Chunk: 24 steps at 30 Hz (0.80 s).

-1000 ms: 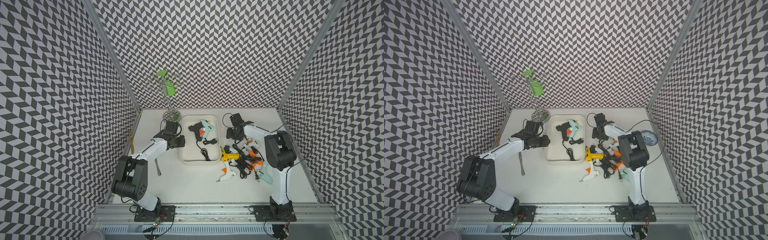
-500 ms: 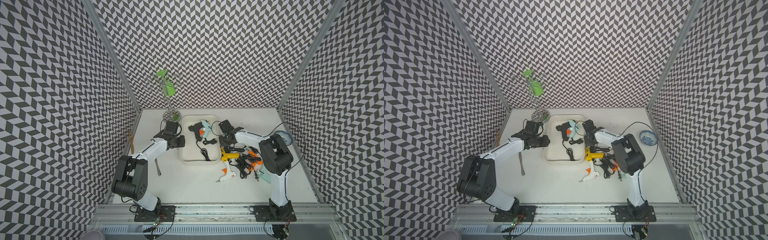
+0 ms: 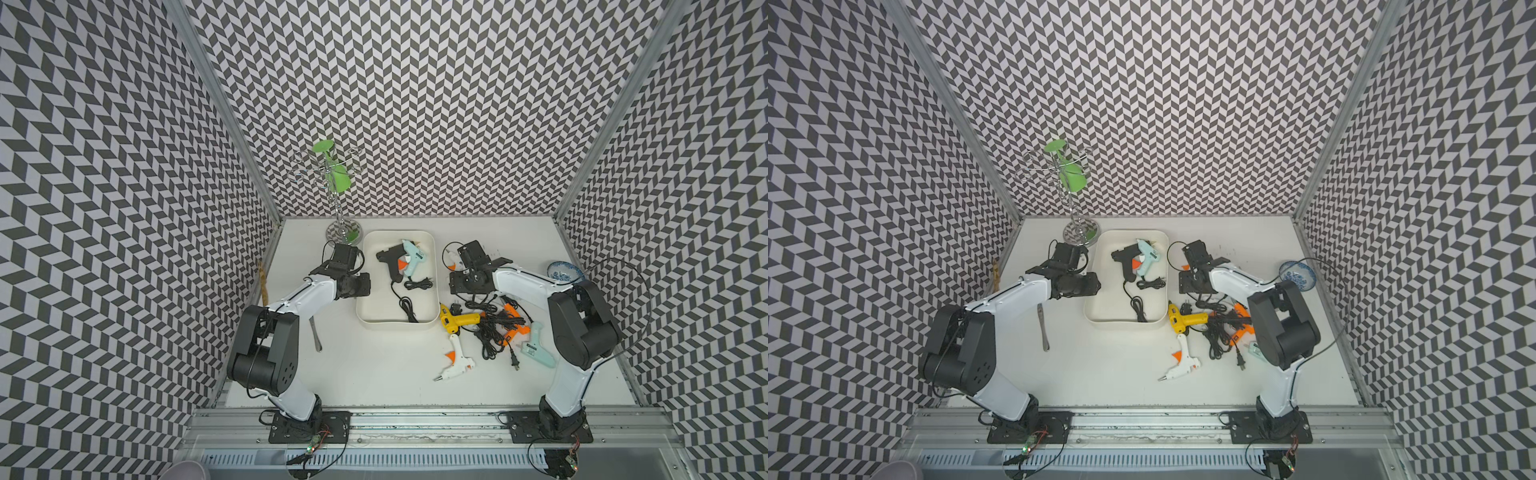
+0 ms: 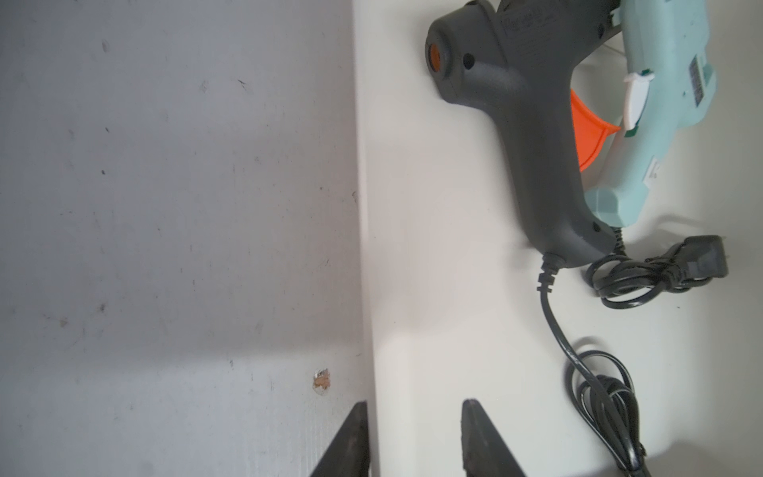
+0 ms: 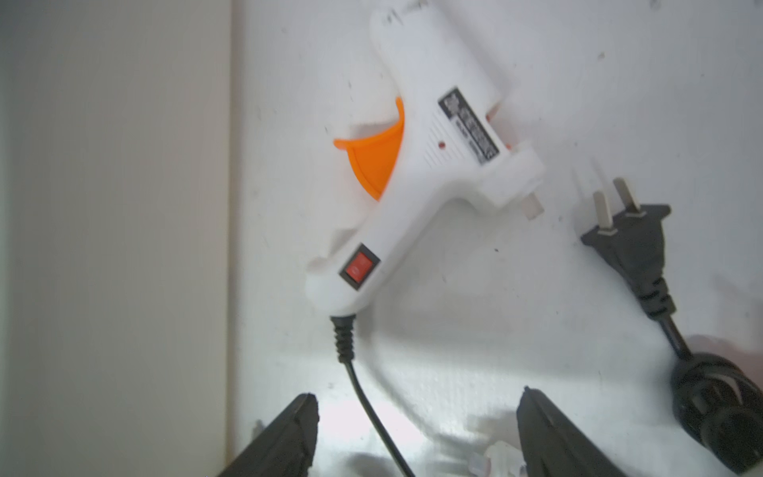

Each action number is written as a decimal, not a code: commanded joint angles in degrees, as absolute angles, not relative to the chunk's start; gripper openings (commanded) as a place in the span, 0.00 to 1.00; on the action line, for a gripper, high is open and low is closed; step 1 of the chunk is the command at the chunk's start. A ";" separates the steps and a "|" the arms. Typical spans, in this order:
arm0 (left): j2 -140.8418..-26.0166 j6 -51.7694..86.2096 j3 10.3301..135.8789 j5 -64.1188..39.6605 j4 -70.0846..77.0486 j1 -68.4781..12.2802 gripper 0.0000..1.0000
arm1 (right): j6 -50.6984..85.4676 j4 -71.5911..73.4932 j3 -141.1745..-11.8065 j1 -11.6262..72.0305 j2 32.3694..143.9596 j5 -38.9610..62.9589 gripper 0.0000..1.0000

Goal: Put the hot melt glue gun into the storage box
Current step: Move the hot melt adhesive gun to the center of the board, then pick up the hot melt adhesive gun from the center of the board.

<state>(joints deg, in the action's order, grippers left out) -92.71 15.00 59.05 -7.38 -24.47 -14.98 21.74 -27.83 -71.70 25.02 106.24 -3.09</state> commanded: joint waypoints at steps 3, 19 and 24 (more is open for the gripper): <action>-91.53 14.39 59.51 -8.28 -23.68 -15.27 0.40 | 25.22 -25.05 -76.01 24.49 112.98 3.52 0.82; -90.75 14.33 58.54 -7.94 -23.42 -15.20 0.40 | 26.78 -26.22 -81.75 24.19 121.88 -5.31 0.72; -91.19 14.40 58.56 -7.91 -23.29 -15.20 0.39 | 22.66 -28.15 -81.08 24.17 121.87 -7.80 0.59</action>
<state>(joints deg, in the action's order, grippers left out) -92.55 14.85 59.00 -7.35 -24.43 -14.98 25.45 -24.36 -82.32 24.45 119.39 -6.09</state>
